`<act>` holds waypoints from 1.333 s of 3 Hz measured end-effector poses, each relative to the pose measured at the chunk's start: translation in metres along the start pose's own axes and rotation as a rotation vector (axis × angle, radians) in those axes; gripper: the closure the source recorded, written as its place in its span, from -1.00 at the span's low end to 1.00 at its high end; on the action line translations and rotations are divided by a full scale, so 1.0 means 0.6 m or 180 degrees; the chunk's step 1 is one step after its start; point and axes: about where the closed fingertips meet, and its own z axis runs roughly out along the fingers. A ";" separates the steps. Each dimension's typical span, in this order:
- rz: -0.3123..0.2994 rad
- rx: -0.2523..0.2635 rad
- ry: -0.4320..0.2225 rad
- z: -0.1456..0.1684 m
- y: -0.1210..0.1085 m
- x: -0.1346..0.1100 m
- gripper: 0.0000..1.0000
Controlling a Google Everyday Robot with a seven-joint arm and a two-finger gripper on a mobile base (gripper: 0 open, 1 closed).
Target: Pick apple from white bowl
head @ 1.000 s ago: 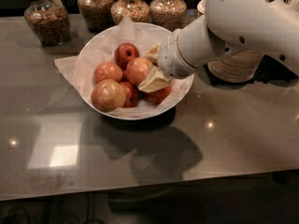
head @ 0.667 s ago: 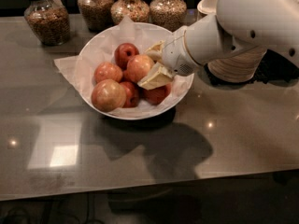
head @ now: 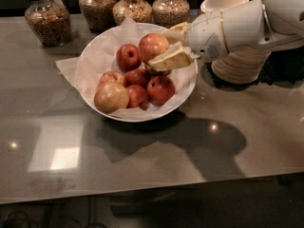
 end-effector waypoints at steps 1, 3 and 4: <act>0.0128 -0.0104 -0.0130 -0.027 -0.010 -0.028 1.00; 0.0050 -0.0890 0.0092 -0.023 0.063 -0.074 1.00; -0.0092 -0.1146 0.0255 -0.026 0.117 -0.073 1.00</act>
Offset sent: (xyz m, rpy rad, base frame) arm -0.0432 0.0116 0.0514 -0.0596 0.2049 0.2427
